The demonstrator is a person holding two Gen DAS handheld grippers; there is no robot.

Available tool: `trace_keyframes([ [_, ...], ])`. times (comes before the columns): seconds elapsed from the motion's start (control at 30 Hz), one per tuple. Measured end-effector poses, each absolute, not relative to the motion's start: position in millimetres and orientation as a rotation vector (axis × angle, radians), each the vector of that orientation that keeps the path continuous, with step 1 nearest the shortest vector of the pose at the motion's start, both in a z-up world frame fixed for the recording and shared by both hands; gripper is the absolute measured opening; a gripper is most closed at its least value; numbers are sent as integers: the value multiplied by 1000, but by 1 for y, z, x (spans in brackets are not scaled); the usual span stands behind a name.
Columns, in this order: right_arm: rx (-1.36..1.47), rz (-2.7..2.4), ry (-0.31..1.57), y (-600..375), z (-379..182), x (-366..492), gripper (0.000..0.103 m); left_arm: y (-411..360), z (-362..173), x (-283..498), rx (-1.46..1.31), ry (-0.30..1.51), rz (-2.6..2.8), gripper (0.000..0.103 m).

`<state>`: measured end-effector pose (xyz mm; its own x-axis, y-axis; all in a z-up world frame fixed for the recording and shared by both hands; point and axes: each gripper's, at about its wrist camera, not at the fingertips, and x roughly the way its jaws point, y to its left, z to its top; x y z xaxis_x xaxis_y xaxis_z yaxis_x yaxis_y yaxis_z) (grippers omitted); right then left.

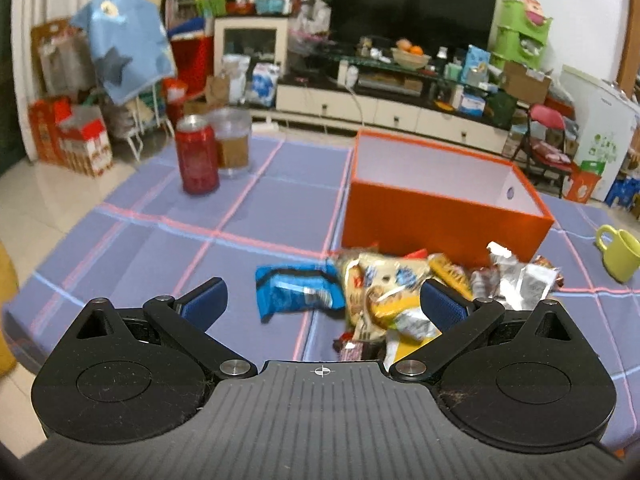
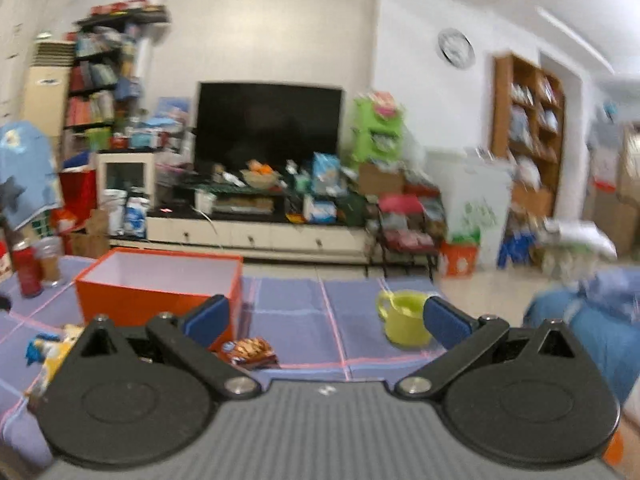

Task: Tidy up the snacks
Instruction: 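Move both grippers toward the pile of snack packets, then grasp the yellow barcode snack bag with the left gripper while the right grasps the blue cookie packet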

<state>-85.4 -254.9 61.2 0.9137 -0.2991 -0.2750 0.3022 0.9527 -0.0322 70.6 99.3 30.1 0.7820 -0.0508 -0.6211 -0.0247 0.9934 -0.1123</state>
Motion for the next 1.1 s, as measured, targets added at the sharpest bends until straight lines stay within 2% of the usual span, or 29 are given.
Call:
trace_keyframes([
  [0.13, 133, -274, 442, -256, 26, -52, 102, 101, -11, 79, -159, 808, -14, 97],
  [0.23, 143, -252, 518, -241, 1, -36, 102, 94, -13, 80, -143, 799, -52, 97],
  [0.57, 69, -164, 407, -223, -4, -26, 102, 76, -15, 87, -103, 781, -108, 95],
  [0.8, 163, -165, 567, -193, -31, -32, 102, 65, -14, 80, -68, 749, -117, 95],
  [0.87, 171, -165, 604, -174, -42, -35, 92, 69, -15, 81, -78, 753, -118, 92],
  [0.9, 174, -188, 610, -166, -49, -36, 82, 71, -15, 82, -87, 757, -119, 92],
  [1.1, 279, -284, 643, -152, -74, -27, 80, 80, -17, 78, -139, 764, -134, 91],
])
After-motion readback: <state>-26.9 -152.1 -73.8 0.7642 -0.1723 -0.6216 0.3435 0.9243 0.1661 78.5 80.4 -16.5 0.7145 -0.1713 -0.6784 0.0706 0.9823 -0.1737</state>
